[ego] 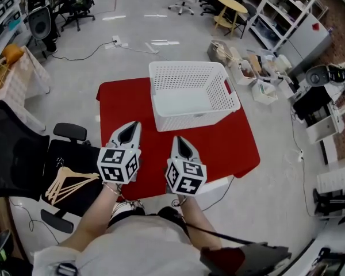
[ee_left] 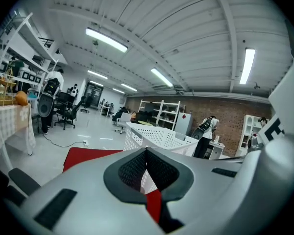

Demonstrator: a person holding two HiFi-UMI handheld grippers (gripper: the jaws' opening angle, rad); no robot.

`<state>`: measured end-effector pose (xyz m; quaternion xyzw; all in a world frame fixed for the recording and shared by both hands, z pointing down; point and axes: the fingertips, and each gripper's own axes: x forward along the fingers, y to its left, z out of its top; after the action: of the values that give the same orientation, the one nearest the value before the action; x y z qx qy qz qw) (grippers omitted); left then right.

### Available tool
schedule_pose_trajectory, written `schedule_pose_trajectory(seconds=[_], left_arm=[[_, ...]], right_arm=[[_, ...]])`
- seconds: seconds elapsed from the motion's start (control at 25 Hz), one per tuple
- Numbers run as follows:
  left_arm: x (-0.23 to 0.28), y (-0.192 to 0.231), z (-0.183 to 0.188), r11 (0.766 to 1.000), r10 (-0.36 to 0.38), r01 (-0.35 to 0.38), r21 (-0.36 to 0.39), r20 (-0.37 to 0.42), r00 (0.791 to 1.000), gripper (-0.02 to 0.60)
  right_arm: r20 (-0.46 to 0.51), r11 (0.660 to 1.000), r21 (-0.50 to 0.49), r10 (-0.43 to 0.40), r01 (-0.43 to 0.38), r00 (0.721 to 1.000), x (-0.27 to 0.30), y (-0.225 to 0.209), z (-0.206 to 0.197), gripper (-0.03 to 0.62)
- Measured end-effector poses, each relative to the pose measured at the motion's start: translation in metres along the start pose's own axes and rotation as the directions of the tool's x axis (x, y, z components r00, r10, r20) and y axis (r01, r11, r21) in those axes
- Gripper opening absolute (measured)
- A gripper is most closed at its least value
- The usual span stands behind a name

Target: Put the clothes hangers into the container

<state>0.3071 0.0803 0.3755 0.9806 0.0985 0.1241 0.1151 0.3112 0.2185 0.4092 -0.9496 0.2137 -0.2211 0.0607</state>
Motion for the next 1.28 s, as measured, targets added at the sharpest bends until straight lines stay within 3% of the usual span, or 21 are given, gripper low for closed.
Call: schedule_pose_trajectory(seconds=[0.2, 0.56, 0.68, 0.8, 0.96, 1.08, 1.16, 1.28], left_arm=[[0.015, -0.006, -0.019, 0.999, 0.029, -0.031, -0.03, -0.04, 0.999, 0.0], [0.023, -0.001, -0.028, 0.983, 0.168, -0.17, -0.062, -0.036, 0.985, 0.0], [0.023, -0.003, -0.029, 0.973, 0.216, -0.218, -0.072, -0.035, 0.976, 0.0], [0.009, 0.01, -0.04, 0.948, 0.301, -0.305, -0.091, -0.052, 0.952, 0.0], [-0.022, 0.047, -0.049, 0.88, 0.448, -0.453, -0.142, -0.065, 0.892, 0.0], [-0.064, 0.078, -0.049, 0.807, 0.563, -0.563, -0.178, -0.059, 0.825, 0.0], [-0.11, 0.098, -0.056, 0.726, 0.658, -0.654, -0.215, -0.061, 0.751, 0.0], [-0.189, 0.118, -0.077, 0.566, 0.791, -0.776, -0.277, -0.082, 0.606, 0.0]], right_arm=[[-0.032, 1.0, -0.027, 0.012, -0.013, 0.999, 0.011, -0.02, -0.002, 0.015], [-0.108, 0.979, -0.102, 0.165, -0.176, 0.98, 0.043, -0.014, -0.003, 0.015], [-0.136, 0.957, -0.142, 0.233, -0.252, 0.963, 0.048, -0.005, -0.006, 0.015], [-0.167, 0.898, -0.262, 0.32, -0.355, 0.933, 0.048, 0.027, -0.013, 0.015], [-0.258, 0.785, -0.301, 0.48, -0.542, 0.839, 0.055, 0.089, -0.029, 0.015], [-0.313, 0.706, -0.297, 0.565, -0.643, 0.764, 0.061, 0.136, -0.039, 0.015], [-0.359, 0.627, -0.304, 0.621, -0.717, 0.696, 0.054, 0.173, -0.054, 0.015], [-0.443, 0.491, -0.297, 0.689, -0.819, 0.573, 0.035, 0.229, -0.085, 0.015]])
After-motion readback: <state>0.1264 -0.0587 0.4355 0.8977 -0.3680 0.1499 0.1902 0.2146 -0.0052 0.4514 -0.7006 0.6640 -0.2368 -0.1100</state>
